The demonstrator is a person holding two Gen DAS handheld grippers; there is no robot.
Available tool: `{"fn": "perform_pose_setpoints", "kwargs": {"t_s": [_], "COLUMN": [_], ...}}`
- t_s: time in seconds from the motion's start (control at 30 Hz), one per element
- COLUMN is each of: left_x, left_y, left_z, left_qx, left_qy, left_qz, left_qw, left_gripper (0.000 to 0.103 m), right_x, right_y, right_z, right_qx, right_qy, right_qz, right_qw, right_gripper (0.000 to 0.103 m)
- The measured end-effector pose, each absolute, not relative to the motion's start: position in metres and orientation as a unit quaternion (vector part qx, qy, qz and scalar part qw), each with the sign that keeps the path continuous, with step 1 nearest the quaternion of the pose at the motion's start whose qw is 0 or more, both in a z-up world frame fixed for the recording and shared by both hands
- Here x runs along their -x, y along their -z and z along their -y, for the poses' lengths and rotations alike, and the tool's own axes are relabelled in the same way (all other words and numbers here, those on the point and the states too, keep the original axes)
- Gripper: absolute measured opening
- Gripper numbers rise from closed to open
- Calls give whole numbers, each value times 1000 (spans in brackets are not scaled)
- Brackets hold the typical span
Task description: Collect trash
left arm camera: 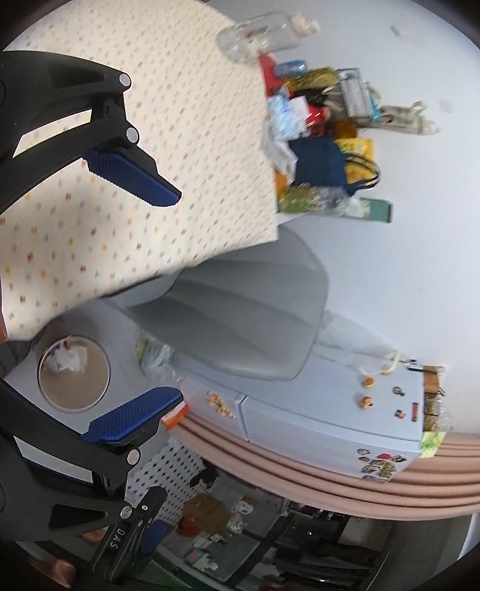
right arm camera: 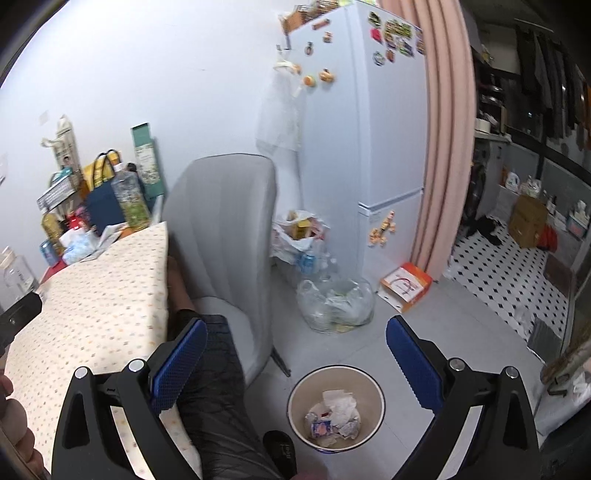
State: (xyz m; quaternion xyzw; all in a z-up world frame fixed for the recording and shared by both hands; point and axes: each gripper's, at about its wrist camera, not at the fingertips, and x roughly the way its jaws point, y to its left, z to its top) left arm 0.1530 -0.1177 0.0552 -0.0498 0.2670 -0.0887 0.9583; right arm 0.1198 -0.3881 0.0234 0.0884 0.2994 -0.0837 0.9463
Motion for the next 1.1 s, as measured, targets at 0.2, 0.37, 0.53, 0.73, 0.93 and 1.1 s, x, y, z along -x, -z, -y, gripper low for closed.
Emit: {"fn": "perform_pose_setpoints", "kwargs": {"t_s": [0.2, 0.37, 0.53, 0.73, 0.93, 1.1], "left_x": [-121, -100, -83, -63, -46, -33], "left_y": [-66, -69, -66, -64, -61, -58], "left_z": [87, 59, 31, -4, -25, -39], "left_qx": [43, 60, 72, 97, 97, 110], "left_qy": [66, 73, 62, 40, 9, -6], "left_qz": [-250, -250, -248, -236, -232, -231], "left_qw": [965, 964, 964, 966, 968, 967], "left_gripper": [97, 97, 97, 97, 97, 97], "right_x": [-111, -104, -98, -94, -90, -84], "right_y": [-31, -34, -38, -41, -44, -44], "right_z": [359, 336, 317, 288, 263, 250], "right_qx": [-81, -67, -68, -64, -58, -49], "right_qy": [51, 31, 2, -39, -63, -76], "right_qz": [-297, -295, -287, -288, -290, -289], "right_qw": [950, 953, 956, 955, 953, 953], "right_gripper": [95, 95, 95, 95, 95, 95]}}
